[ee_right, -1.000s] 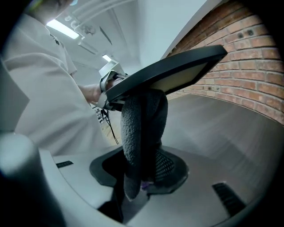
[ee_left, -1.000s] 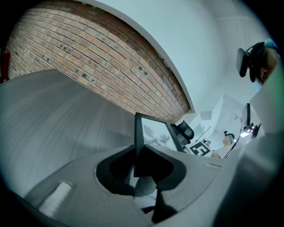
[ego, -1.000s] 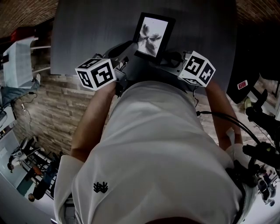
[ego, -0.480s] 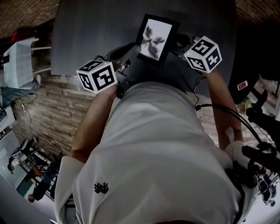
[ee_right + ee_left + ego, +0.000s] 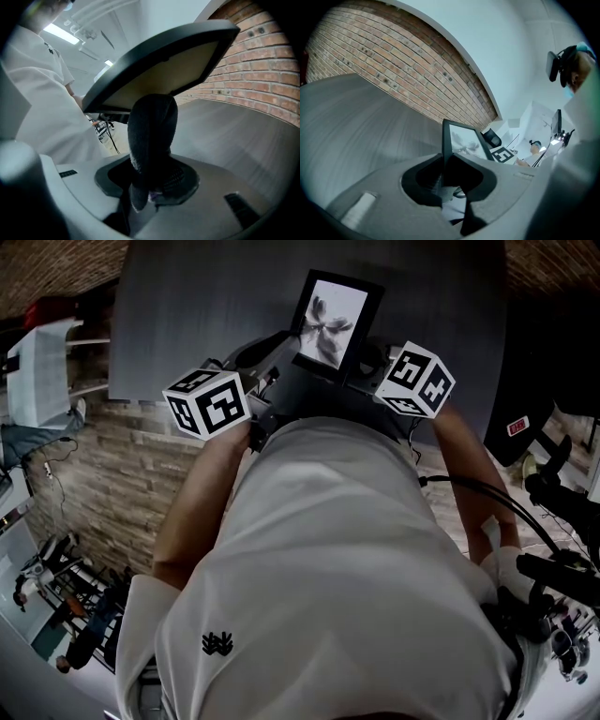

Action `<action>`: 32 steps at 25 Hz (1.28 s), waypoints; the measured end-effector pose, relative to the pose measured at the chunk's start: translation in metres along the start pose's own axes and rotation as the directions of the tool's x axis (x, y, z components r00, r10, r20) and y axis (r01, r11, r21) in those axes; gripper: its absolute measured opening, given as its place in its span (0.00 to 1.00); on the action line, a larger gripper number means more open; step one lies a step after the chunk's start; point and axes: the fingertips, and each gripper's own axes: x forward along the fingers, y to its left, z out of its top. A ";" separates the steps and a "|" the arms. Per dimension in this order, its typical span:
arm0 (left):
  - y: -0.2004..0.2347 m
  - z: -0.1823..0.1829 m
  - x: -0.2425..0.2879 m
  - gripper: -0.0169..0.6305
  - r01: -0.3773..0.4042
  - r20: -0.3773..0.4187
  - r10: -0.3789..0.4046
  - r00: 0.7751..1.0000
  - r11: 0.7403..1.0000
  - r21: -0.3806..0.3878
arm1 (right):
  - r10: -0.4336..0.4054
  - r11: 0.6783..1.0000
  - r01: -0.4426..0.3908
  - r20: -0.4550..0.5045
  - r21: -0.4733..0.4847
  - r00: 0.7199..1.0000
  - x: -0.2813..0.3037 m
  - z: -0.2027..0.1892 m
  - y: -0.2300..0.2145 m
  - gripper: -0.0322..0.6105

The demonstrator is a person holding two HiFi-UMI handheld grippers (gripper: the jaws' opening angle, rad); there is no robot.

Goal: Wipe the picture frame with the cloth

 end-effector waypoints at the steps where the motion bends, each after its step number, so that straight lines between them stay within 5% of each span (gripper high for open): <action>1: 0.000 0.000 0.000 0.14 0.002 -0.002 -0.002 1.000 1.000 0.001 | -0.015 1.000 0.015 -0.004 0.009 1.000 0.000 -0.002 -0.006 0.27; 6: -0.005 -0.001 0.001 0.14 0.031 -0.016 -0.031 0.999 0.999 0.011 | -0.159 0.983 0.149 0.089 0.105 0.983 -0.018 0.021 -0.057 0.27; 9: -0.007 -0.007 0.003 0.14 0.043 -0.018 -0.043 0.999 0.999 0.007 | -0.172 0.981 0.161 0.105 0.111 0.979 -0.020 0.030 -0.065 0.27; 21: 0.008 -0.001 0.008 0.14 0.026 0.054 -0.022 0.998 0.997 -0.066 | 0.087 0.995 -0.086 -0.024 0.048 0.996 0.026 -0.007 0.022 0.27; 28: 0.094 0.016 -0.042 0.14 -0.138 0.151 0.154 0.976 0.984 -0.110 | -0.016 0.992 0.022 -0.043 0.126 0.999 0.046 -0.014 0.030 0.27; 32: 0.174 0.031 -0.103 0.14 -0.286 0.200 0.318 0.927 0.942 -0.174 | -0.106 0.976 0.109 -0.023 0.190 0.994 0.067 0.006 0.026 0.27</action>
